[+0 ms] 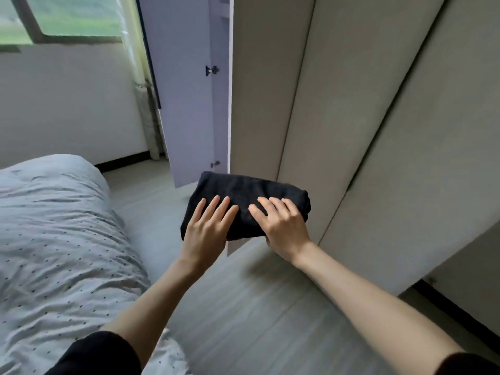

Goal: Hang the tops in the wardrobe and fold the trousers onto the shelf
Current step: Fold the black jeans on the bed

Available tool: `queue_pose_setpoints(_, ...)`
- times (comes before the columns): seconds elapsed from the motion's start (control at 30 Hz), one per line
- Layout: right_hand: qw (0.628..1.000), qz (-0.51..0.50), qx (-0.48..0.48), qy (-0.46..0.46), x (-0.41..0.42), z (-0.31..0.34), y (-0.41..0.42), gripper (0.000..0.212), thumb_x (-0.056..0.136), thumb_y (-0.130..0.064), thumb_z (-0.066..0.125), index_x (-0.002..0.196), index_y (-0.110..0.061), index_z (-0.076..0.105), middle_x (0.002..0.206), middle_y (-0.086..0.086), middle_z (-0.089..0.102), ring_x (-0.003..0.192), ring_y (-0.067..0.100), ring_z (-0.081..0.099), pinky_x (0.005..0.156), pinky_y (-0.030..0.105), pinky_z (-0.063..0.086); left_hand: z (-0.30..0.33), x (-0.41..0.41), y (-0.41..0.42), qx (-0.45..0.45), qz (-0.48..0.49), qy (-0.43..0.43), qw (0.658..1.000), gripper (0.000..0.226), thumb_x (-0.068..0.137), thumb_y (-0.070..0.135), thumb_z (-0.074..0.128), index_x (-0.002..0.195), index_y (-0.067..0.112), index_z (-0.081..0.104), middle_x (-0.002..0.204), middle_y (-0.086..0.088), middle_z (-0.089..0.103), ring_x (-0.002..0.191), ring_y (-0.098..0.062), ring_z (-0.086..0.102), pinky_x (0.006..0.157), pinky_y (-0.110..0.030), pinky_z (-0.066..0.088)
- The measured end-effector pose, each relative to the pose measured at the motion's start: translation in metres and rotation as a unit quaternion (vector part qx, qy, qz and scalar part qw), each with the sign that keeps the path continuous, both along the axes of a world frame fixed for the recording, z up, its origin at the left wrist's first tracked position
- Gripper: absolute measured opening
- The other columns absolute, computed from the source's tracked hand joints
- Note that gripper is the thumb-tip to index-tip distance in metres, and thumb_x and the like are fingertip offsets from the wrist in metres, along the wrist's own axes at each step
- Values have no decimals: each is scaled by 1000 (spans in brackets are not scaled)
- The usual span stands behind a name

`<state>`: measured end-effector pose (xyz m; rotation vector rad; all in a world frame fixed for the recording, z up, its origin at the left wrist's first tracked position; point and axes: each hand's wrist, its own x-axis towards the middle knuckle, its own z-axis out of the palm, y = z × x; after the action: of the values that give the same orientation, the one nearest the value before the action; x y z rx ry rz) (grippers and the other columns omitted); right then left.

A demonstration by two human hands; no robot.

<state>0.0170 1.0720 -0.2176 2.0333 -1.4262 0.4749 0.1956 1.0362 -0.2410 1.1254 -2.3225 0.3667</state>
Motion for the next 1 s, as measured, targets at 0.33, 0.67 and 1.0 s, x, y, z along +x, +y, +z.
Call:
queue_pose_setpoints(0.33, 982, 149, 102, -54, 17, -50, -161, 41, 60, 2, 67, 99, -11, 72, 103, 16, 70, 83, 31, 68, 71, 37, 55, -34, 22, -106, 26, 132, -29, 990, 37, 67, -4, 69, 103, 5, 71, 112, -16, 68, 104, -34, 65, 89, -51, 51)
queue_pose_setpoints(0.67, 946, 260, 193, -35, 59, -55, -328, 49, 49, 4, 72, 96, -10, 73, 101, 23, 69, 79, 33, 69, 68, 35, 56, -39, 50, -225, 55, 270, -47, 960, 39, 81, 14, 38, 98, 4, 72, 105, -15, 70, 97, -31, 68, 85, -50, 53)
queue_pose_setpoints(1.0, 968, 219, 105, -56, 133, -39, -553, 41, 55, 4, 68, 93, -11, 72, 96, 21, 69, 73, 31, 68, 66, 33, 56, -20, 129, -467, 24, 217, -44, 975, 49, 55, 11, 84, 101, 0, 70, 106, -18, 69, 97, -33, 67, 86, -53, 51)
